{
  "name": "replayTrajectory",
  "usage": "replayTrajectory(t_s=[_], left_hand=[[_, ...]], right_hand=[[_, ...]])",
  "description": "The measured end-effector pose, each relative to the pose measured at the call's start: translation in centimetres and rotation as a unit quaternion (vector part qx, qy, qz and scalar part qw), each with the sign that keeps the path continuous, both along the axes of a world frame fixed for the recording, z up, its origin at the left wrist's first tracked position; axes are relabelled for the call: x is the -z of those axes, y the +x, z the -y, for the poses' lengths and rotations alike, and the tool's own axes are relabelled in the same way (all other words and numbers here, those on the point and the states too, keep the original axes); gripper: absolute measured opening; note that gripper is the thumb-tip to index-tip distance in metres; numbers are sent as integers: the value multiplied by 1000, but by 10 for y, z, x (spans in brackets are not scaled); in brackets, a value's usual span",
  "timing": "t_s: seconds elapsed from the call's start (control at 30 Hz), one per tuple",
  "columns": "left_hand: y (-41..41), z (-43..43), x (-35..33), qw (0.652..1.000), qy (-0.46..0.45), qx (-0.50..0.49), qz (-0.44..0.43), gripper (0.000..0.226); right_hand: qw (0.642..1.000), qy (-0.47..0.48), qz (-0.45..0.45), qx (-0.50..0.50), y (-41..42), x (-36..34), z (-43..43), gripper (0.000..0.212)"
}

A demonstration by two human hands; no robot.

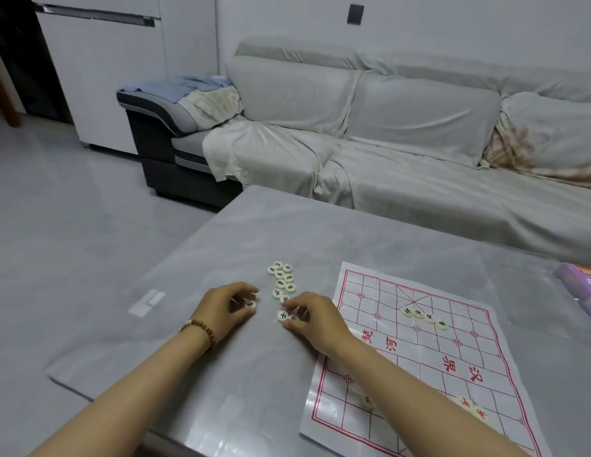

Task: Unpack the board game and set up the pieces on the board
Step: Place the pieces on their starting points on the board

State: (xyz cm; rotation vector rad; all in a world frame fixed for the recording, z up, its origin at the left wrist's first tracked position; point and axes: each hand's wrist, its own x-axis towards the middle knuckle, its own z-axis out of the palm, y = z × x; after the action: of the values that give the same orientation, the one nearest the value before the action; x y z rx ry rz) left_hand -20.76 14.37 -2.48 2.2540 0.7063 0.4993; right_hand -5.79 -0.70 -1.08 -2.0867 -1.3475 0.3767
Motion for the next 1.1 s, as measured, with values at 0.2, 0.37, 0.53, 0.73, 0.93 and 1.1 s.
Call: replayTrajectory(t_s=[0.2, 0.37, 0.53, 0.73, 0.93, 1.1], left_hand=[[24, -3, 1, 1000, -6, 22, 2, 32], [42, -2, 2, 999, -1, 43, 5, 34], [50, -1, 1, 998, 11, 57, 2, 30], [29, -2, 0, 999, 8, 45, -7, 25], [13, 8, -6, 999, -21, 6, 27, 21], [34, 40, -16, 997, -40, 29, 66, 21]], right_hand=[[999, 5, 30, -31, 0, 1, -9, 20], [997, -12, 62, -52, 10, -3, -3, 18], [999, 8, 47, -24, 21, -2, 9, 17], [999, 43, 0, 15, 28, -2, 20, 16], [999, 43, -13, 19, 27, -2, 34, 15], [997, 41, -16, 64, 48, -13, 69, 16]])
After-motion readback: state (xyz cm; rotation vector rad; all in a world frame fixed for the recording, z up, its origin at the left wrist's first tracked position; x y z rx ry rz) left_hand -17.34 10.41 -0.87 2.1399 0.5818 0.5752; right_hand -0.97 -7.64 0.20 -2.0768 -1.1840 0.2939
